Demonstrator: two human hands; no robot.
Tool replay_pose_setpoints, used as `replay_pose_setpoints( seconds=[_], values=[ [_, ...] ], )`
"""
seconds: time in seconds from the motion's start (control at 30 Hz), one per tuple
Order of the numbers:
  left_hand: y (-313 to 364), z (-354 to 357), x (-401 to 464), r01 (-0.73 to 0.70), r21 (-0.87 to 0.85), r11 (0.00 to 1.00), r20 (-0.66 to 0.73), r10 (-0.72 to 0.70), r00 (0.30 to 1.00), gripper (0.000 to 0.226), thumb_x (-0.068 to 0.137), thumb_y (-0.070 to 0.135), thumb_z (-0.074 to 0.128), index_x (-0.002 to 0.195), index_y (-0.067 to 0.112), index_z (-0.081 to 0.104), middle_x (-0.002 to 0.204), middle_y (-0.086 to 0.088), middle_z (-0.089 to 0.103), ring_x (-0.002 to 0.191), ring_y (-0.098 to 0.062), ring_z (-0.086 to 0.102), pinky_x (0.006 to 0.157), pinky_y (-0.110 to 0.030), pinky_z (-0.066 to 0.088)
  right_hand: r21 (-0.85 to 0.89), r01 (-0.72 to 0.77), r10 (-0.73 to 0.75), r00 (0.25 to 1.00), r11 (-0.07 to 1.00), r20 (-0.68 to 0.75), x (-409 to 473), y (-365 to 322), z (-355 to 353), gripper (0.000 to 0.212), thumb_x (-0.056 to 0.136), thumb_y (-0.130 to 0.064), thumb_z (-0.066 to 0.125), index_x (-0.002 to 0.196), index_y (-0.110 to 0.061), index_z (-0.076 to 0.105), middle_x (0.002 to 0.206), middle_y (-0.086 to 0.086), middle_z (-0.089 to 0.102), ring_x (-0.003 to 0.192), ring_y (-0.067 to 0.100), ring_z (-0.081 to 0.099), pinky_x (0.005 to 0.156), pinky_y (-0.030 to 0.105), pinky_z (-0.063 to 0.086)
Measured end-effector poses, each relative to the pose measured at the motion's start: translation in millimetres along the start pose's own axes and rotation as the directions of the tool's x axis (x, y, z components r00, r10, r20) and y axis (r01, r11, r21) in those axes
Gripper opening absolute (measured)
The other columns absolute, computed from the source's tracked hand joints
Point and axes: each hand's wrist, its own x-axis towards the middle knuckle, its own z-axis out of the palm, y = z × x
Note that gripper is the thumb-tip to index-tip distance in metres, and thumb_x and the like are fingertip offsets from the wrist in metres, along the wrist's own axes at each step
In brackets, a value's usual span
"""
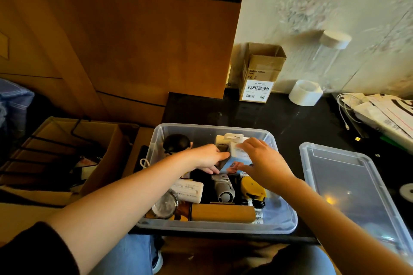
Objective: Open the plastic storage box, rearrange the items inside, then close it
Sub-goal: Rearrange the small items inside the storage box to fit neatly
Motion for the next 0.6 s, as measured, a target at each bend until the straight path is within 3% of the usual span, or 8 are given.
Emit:
replay_pose_setpoints(
  seconds=[0.17, 0.27, 0.33, 0.4, 0.47, 0.5, 0.6],
  values=[
    [-7, 4, -1, -0.044, 0.049, 0.998, 0.053, 0.041, 0.998, 0.044, 0.1, 0.03, 0.043, 0.14, 0.015, 0.038, 0.133, -0.012, 0.055, 0.112, -0.022, 0.058, 0.086, -0.027, 0.049, -0.079, 0.013, -0.015, 1.0, 0.997, -0.021, 7, -7, 3, 0.066, 0.08, -0.043, 0.066, 0.136, -0.028, 0.034, 0.136, -0.003, 0.038, 0.121, 0.017, 0.038, 0.083, 0.025, 0.046],
    [-5, 3, -4, -0.104, 0.151, 0.983, 0.051, 0.097, 0.994, 0.057, 0.094, 0.025, 0.055, 0.145, 0.018, 0.03, 0.129, -0.009, 0.054, 0.103, -0.018, 0.055, 0.078, -0.024, 0.047, -0.125, 0.019, -0.019, 1.0, 0.992, 0.0, 15, -11, 0, 0.071, 0.072, -0.05, 0.071, 0.128, -0.021, 0.039, 0.129, -0.001, 0.044, 0.115, 0.017, 0.042, 0.081, 0.027, 0.048],
    [-4, 2, -5, -0.157, 0.234, 0.96, 0.053, 0.148, 0.987, 0.065, 0.091, 0.024, 0.06, 0.146, 0.017, 0.027, 0.137, -0.007, 0.048, 0.116, -0.021, 0.051, 0.088, -0.026, 0.041, -0.115, 0.004, -0.002, 1.0, 0.993, 0.016, 16, -11, -4, 0.071, 0.068, -0.052, 0.074, 0.122, -0.019, 0.042, 0.123, 0.0, 0.051, 0.109, 0.017, 0.046, 0.079, 0.029, 0.049],
    [-2, 1, -10, -0.234, 0.271, 0.934, 0.036, 0.232, 0.972, 0.066, 0.09, 0.024, 0.062, 0.145, 0.018, 0.026, 0.143, -0.003, 0.041, 0.126, -0.019, 0.042, 0.095, -0.023, 0.032, 0.013, -0.057, 0.058, 0.997, 0.998, -0.054, 11, -9, -10, 0.066, 0.063, -0.05, 0.078, 0.113, -0.021, 0.045, 0.111, -0.001, 0.057, 0.095, 0.014, 0.051, 0.068, 0.024, 0.047],
    [2, 0, -20, -0.324, 0.224, 0.919, -0.012, 0.335, 0.942, 0.064, 0.089, 0.024, 0.064, 0.142, 0.018, 0.03, 0.137, 0.002, 0.042, 0.122, -0.012, 0.042, 0.092, -0.018, 0.032, 0.22, -0.097, 0.132, 0.98, 0.971, -0.151, -3, -3, -15, 0.061, 0.06, -0.045, 0.082, 0.103, -0.025, 0.043, 0.101, -0.006, 0.056, 0.079, 0.004, 0.05, 0.056, 0.012, 0.043],
    [4, -3, -26, -0.367, 0.185, 0.912, -0.054, 0.382, 0.923, 0.061, 0.087, 0.024, 0.067, 0.138, 0.018, 0.034, 0.134, 0.002, 0.045, 0.119, -0.011, 0.045, 0.092, -0.02, 0.037, 0.319, -0.093, 0.159, 0.969, 0.943, -0.187, -10, 0, -16, 0.059, 0.061, -0.044, 0.082, 0.1, -0.027, 0.041, 0.099, -0.009, 0.053, 0.075, 0.001, 0.051, 0.05, 0.009, 0.043],
    [3, -18, -41, -0.481, 0.187, 0.857, -0.199, 0.512, 0.836, 0.048, 0.081, 0.023, 0.073, 0.121, 0.025, 0.047, 0.122, 0.003, 0.055, 0.111, -0.011, 0.053, 0.085, -0.027, 0.052, 0.439, -0.076, 0.172, 0.968, 0.895, -0.183, -20, 3, -9, 0.052, 0.069, -0.039, 0.076, 0.105, -0.03, 0.04, 0.106, -0.009, 0.055, 0.084, -0.002, 0.053, 0.054, 0.002, 0.045]
  ],
)
